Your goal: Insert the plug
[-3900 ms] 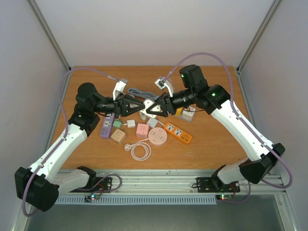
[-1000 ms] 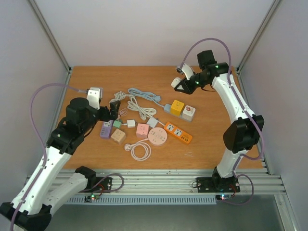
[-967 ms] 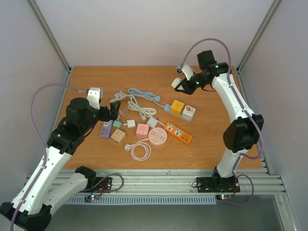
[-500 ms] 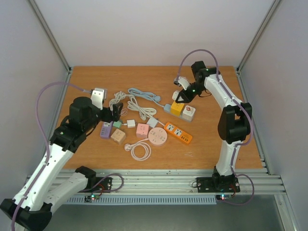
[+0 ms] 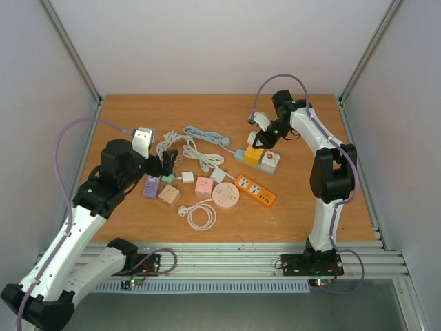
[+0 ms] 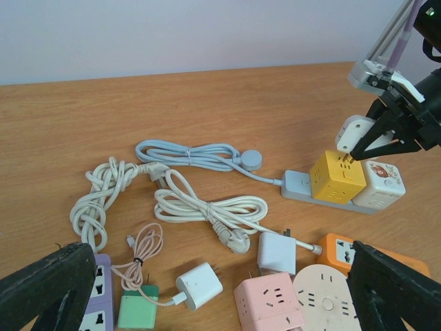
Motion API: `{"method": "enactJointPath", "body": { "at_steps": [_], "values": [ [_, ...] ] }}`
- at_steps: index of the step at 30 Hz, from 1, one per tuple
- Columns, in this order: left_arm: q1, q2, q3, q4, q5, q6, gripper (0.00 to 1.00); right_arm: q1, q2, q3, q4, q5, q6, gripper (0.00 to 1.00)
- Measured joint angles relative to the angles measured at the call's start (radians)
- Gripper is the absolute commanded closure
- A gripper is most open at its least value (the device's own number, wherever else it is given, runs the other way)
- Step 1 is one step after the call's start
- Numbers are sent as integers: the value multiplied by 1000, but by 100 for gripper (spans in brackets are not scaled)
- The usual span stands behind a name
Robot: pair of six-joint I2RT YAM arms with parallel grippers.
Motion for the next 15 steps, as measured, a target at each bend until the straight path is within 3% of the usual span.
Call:
{"method": "enactJointPath", "body": {
  "at_steps": [15],
  "values": [
    [1,1,0,5,1,11,1,0,20,-19,8,13,-29,99]
  ]
}}
